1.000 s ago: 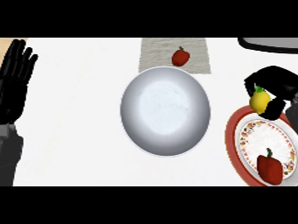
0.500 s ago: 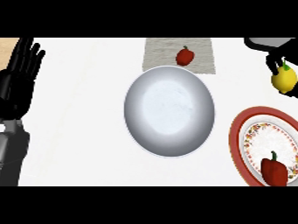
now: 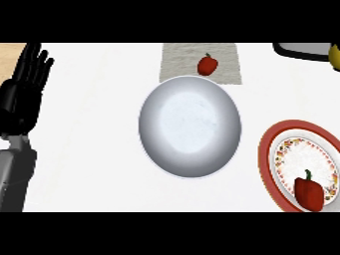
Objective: Pick the lemon from the plate and place it in the bowl
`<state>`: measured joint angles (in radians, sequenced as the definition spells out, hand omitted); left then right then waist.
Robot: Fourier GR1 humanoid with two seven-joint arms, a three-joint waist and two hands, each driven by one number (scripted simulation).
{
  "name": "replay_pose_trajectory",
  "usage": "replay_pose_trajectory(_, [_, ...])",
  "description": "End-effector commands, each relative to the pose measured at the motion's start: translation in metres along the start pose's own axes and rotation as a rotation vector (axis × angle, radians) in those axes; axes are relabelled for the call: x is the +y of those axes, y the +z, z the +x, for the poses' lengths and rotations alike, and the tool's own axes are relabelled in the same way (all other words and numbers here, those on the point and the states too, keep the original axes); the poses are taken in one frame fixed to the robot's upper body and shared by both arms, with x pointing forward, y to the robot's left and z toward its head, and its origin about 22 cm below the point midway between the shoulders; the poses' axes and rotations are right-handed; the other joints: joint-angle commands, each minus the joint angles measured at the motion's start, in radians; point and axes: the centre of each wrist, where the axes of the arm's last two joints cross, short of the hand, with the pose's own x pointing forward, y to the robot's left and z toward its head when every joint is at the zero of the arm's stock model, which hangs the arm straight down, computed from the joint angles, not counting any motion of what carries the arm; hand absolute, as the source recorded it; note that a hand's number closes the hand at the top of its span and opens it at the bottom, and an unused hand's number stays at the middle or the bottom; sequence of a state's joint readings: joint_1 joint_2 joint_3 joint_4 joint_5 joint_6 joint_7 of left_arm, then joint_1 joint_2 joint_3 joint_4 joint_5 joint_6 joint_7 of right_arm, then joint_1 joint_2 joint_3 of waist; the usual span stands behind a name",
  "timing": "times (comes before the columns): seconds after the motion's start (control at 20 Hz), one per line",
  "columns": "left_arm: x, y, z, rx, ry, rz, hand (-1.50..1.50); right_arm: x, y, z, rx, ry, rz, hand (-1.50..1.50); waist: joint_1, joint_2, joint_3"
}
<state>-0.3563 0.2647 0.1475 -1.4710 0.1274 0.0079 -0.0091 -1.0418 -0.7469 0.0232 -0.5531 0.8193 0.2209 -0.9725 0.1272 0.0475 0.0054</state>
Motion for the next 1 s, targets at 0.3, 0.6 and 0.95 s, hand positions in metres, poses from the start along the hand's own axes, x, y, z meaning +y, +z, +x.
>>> replay_pose_trajectory(0.3, [0.003,0.006,-0.012,0.034,-0.006,0.04,0.0,-0.035,-0.039,0.012,-0.329,-0.374,-0.064,1.5,-0.035,-0.024,-0.005])
replay_pose_trajectory(0.6, [0.016,0.002,-0.002,0.032,-0.01,0.045,0.0,-0.046,-0.091,0.042,-0.389,-0.451,0.025,1.5,-0.054,-0.039,-0.006])
replay_pose_trajectory(0.95, [0.031,0.014,-0.011,0.053,-0.031,0.076,0.0,-0.032,-0.143,0.08,-0.456,-0.462,0.15,1.5,-0.086,-0.045,-0.006])
